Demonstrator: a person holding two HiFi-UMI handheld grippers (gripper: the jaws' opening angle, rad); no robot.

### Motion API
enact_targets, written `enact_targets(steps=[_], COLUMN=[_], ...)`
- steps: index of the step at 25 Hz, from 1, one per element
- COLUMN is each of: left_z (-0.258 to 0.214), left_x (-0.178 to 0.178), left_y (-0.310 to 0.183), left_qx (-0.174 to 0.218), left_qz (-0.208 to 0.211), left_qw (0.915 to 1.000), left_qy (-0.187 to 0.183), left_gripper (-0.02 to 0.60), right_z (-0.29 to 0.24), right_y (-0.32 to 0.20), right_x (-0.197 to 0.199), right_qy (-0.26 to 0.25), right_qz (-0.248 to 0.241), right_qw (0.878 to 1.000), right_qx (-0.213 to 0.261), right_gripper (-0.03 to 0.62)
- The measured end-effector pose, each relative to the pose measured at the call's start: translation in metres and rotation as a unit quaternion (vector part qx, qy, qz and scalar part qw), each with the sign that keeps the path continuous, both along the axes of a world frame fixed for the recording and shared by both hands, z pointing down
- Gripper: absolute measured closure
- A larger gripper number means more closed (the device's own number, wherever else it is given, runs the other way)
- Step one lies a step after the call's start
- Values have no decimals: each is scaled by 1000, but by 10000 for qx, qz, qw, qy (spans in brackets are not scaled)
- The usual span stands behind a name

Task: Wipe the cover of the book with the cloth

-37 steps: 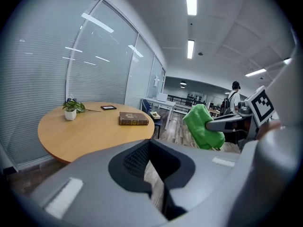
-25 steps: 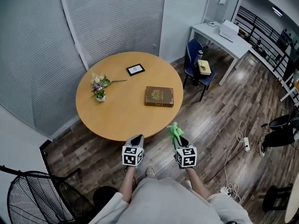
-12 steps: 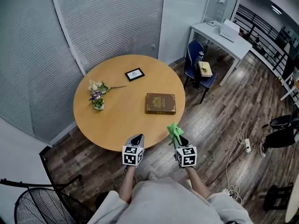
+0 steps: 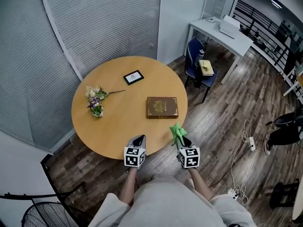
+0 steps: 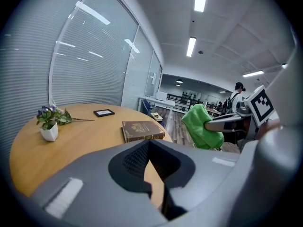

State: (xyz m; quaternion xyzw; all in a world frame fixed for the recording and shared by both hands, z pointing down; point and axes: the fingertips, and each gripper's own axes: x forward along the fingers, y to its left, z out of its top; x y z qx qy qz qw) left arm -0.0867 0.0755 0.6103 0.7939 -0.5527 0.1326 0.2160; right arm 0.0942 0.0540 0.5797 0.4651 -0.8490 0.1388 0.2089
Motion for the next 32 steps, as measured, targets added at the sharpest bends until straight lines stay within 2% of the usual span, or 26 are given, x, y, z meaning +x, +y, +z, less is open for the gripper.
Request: enact_targets(steps=[19, 32], left_z=[14, 19], left_x=[8, 5], left_y=[-12, -88], left_qx=[-132, -179], left_qz=[106, 137], left_qw=[9999, 9996], left_qy=[-35, -170], left_gripper=[575, 575], right_z=[13, 26], right_y=[-9, -82], right_x=[4, 0], right_qy=[-41, -135], right_qz=[35, 15], right_qw=[9999, 9997], right_qx=[-111, -216], right_gripper=[522, 522])
